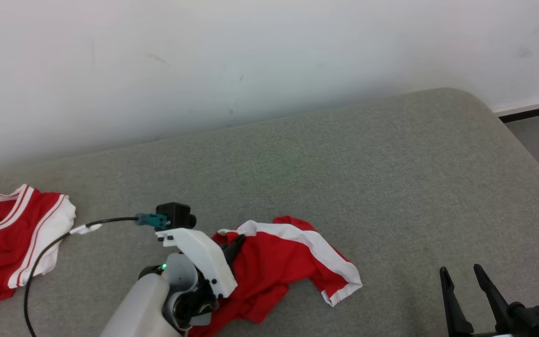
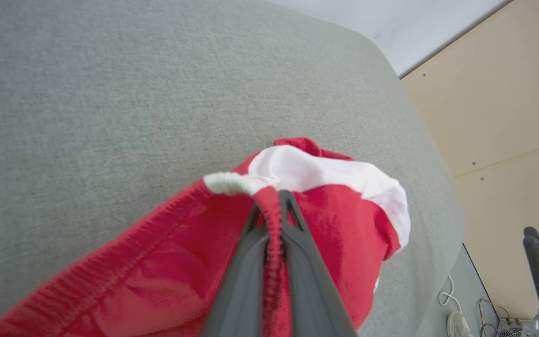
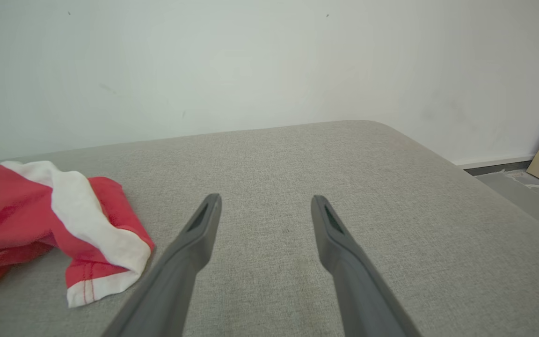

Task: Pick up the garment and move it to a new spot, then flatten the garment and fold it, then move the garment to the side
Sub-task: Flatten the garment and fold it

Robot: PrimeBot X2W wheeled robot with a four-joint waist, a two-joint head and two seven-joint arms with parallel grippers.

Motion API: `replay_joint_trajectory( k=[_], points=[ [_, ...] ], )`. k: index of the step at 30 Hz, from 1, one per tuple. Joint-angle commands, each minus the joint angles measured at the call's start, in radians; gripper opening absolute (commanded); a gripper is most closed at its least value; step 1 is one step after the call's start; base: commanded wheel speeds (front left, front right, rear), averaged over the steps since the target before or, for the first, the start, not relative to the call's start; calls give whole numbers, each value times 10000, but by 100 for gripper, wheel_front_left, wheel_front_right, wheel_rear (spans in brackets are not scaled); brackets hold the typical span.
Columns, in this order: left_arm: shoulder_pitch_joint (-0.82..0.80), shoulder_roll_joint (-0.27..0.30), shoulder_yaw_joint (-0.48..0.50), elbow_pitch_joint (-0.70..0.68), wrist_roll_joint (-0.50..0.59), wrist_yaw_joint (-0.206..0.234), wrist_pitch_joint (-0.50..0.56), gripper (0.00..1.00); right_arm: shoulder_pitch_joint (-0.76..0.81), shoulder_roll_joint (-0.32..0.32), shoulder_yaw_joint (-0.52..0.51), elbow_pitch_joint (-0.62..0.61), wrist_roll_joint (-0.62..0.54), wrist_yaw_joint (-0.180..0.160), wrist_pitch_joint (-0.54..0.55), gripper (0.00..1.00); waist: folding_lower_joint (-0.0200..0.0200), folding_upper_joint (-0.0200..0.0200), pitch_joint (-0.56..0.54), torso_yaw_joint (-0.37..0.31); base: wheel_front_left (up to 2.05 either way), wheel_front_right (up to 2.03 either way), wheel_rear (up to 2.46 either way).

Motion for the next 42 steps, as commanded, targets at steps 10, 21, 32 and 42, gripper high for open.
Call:
replay_joint_trajectory(
  k=[10,21,32,42],
  points=[
    [1537,711,-1816,-3482,-897,-39,-593,0,319,-45,-233,-17,-148,1,10,100,0,0,-334,791,0,0,0],
    [4276,1723,-2808,-5840,-601,134,-998,0,571,20,-301,-52,-211,1,10,100,0,0,-635,1646,0,0,0],
    [5868,1842,-3483,-4591,67,486,-1905,0,652,-70,-299,-47,-206,1,11,100,0,0,-713,1878,0,0,0],
    [5696,1681,-3343,-3762,141,576,-2582,100,665,-103,-307,-24,-207,1,11,100,0,0,-734,2010,0,0,0]
  ],
)
